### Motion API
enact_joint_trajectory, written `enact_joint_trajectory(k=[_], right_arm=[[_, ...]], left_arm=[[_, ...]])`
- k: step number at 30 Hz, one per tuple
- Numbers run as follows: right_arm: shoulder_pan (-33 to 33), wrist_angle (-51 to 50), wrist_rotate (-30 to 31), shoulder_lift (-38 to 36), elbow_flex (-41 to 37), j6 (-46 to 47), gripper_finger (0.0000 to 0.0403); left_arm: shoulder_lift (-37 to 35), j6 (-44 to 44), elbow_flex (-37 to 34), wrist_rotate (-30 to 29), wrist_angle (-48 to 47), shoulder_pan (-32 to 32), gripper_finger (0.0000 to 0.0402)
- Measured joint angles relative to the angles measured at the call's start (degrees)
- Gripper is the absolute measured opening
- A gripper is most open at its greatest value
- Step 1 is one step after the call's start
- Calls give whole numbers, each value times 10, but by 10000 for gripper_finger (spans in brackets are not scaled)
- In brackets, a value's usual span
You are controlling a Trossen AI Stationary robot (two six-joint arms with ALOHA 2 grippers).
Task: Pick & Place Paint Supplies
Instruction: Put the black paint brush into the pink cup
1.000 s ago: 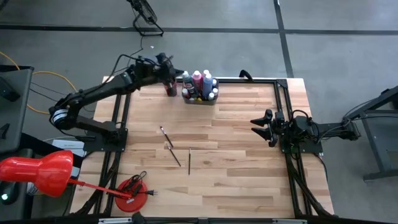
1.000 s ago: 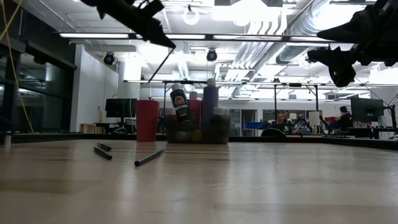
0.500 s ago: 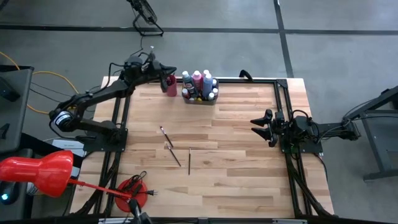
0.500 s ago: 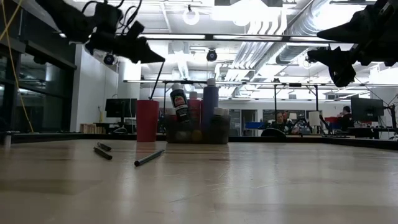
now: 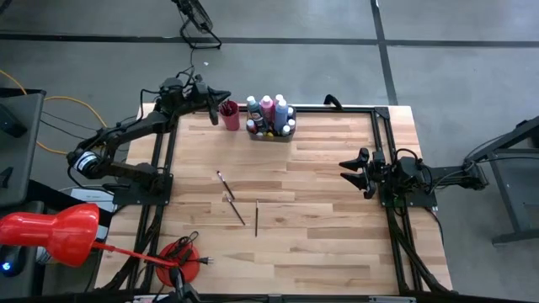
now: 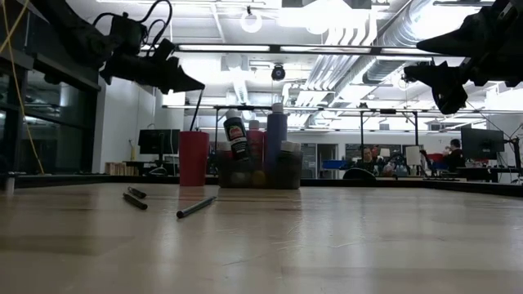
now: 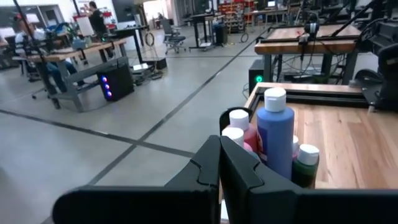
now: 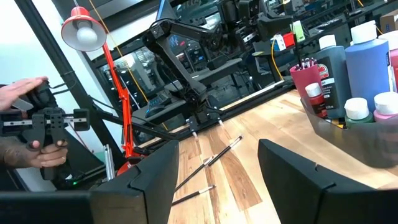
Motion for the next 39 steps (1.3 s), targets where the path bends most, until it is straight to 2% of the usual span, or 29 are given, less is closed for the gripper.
enact_joint_trajectory(k=[6,9,16,19,22,26,31,33,39], right_arm=[[0,0,0,0,0,0,213],[0,0,0,0,0,0,213],[0,0,0,0,0,0,213],[0,0,0,0,0,0,213],[0,0,0,0,0,0,213],[0,0,0,0,0,0,213],[0,0,0,0,0,0,213],[0,0,0,0,0,0,213],[0,0,0,0,0,0,213]], left_arm=[[0,15,0,9,-13,-1,9],[0,16,0,11,-13,-1,37],[-12,16,0,25,-8,-1,132],[-30,15,0,27,-16,-1,154],[-52,11,0,33,-47,-15,160],[-94,11,0,25,-156,-62,160],[-163,14,0,-94,-369,-144,160],[-185,34,0,-122,-450,-178,160],[-196,133,0,-118,-620,-274,161]])
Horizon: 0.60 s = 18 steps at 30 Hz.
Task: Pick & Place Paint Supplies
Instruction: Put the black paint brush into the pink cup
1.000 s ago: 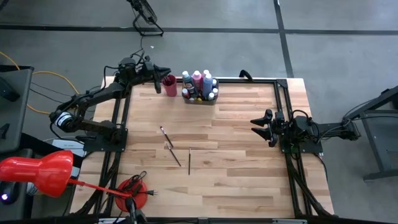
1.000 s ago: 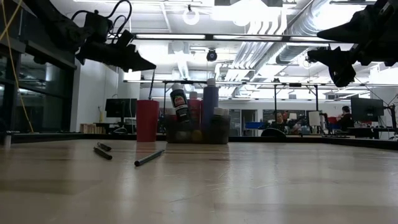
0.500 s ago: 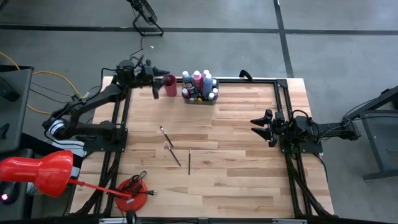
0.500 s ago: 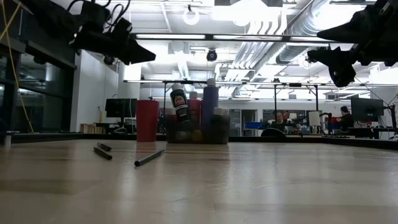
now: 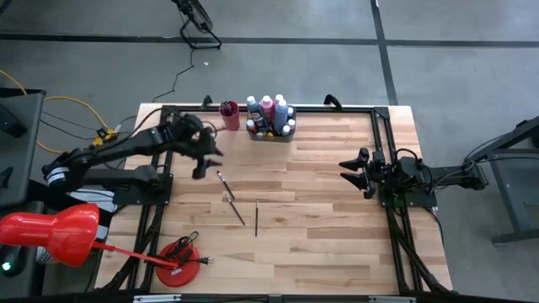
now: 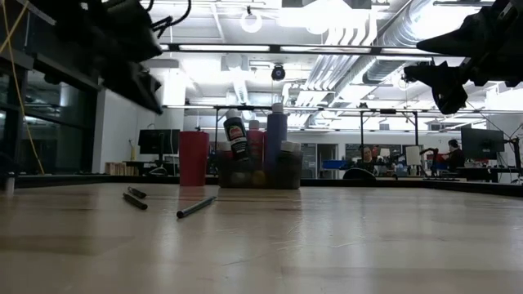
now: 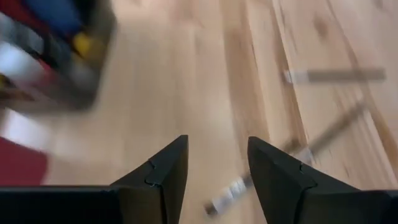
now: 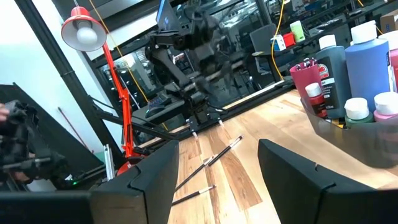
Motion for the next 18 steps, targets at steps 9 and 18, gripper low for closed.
enact_joint_trajectory(k=[9,18], right_arm=[[0,0,0,0,0,0,213],[0,0,0,0,0,0,213]], left_arm=[[77,73,3,-12,-121,-16,161],[198,-207,52,-66,-139,-15,161]])
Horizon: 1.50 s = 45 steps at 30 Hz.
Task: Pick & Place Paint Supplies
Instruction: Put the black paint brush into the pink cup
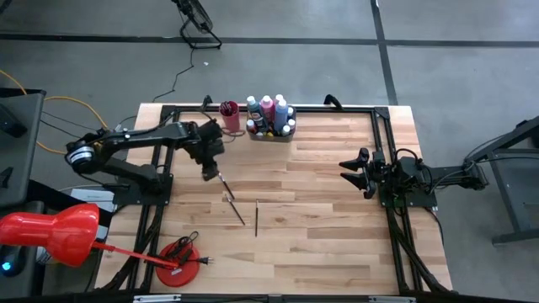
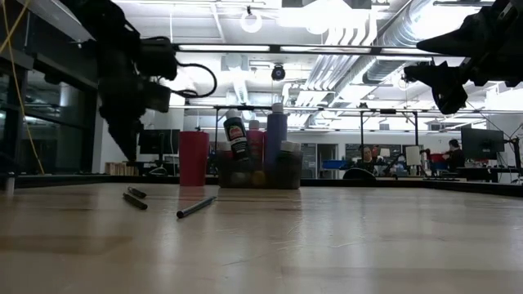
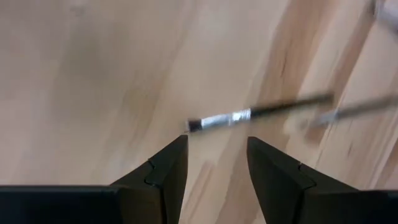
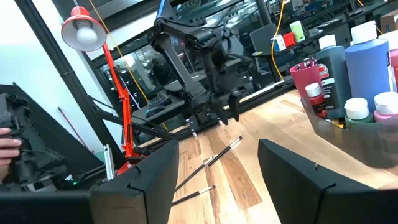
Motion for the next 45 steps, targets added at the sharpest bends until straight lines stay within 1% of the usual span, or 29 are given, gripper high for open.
enact_joint_trajectory(k=[3,5,7,12,20,24,30,33,40,45], right_arm=[[0,0,0,0,0,0,213],[0,0,0,0,0,0,213],[0,0,0,0,0,0,213],[0,0,0,0,0,0,213],[0,0,0,0,0,0,213],[0,0,0,0,0,0,213],[0,0,0,0,0,0,213],[0,0,0,0,0,0,213],[0,0,0,0,0,0,213],[0,0,0,0,0,0,213]], left_arm=[[2,-76,-1,-1,47,-2,161],[2,-156,-2,-17,66,-11,161],[2,-224,-2,-37,65,-16,161],[2,-378,-3,-113,60,-40,161],[2,-606,-3,-228,41,-92,161],[4,-704,-3,-247,27,-115,161],[40,-817,-3,-245,32,-155,161],[57,-871,-3,-244,32,-163,161],[83,-946,-3,-245,48,-163,161],[113,-961,-3,-234,76,-161,161]])
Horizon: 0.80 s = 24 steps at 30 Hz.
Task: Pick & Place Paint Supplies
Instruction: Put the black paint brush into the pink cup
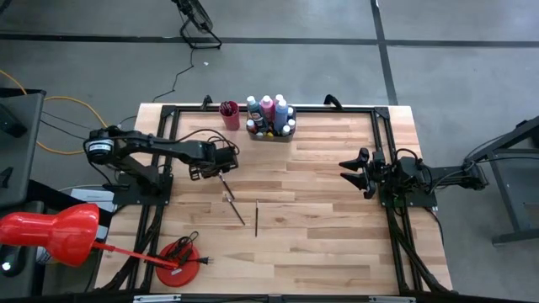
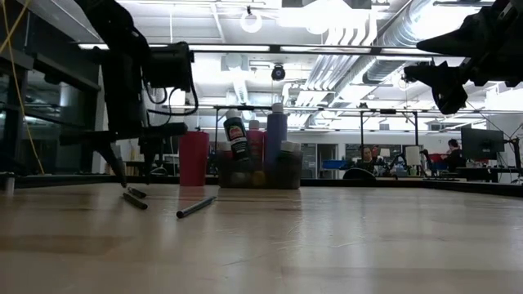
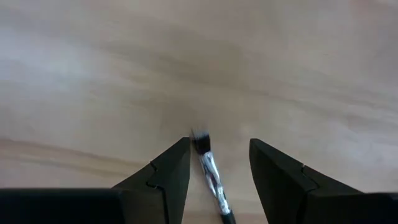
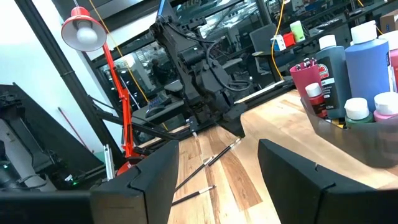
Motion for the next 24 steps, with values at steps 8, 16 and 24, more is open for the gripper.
enact_joint_trajectory(k=[8,16,24], right_arm=[[0,0,0,0,0,0,213],[0,0,0,0,0,0,213],[0,0,0,0,0,0,213]], left_arm=[[17,-41,0,16,-8,0,161],[15,-64,-23,15,-1,0,100],[15,-64,-25,15,-6,0,16]])
